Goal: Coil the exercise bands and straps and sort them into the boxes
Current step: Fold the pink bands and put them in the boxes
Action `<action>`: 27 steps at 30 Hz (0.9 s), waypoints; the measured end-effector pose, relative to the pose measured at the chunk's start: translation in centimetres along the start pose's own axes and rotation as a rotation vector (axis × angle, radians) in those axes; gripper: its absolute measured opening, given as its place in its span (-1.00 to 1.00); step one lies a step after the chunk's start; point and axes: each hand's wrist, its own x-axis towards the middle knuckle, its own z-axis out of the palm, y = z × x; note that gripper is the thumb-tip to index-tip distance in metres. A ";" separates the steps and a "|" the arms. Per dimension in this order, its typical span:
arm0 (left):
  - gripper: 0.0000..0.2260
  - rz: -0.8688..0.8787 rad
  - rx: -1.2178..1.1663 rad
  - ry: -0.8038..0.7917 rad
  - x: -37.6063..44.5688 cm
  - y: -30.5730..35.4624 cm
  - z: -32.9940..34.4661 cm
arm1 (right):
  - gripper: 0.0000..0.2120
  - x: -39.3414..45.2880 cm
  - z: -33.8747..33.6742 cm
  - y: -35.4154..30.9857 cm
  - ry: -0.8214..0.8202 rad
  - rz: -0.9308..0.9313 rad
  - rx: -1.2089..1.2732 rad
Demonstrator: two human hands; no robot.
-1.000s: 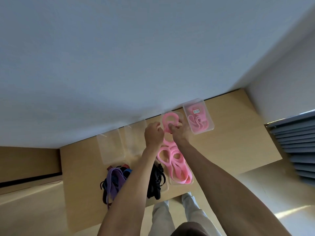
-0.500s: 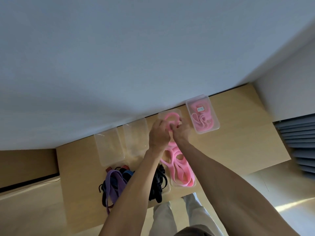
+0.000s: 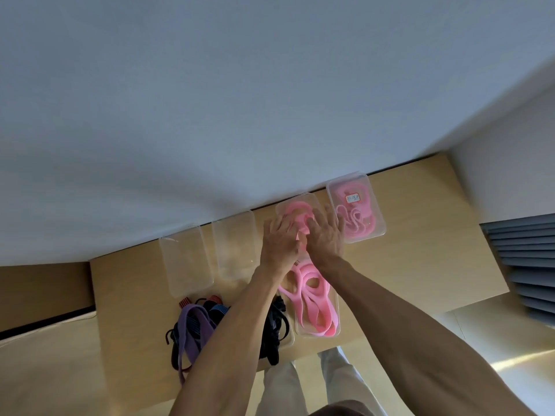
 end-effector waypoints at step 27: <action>-0.78 -0.420 -0.388 0.151 -3.5 2.8 -1.2 | -0.65 -4.3 -0.6 -0.2 0.286 0.191 0.514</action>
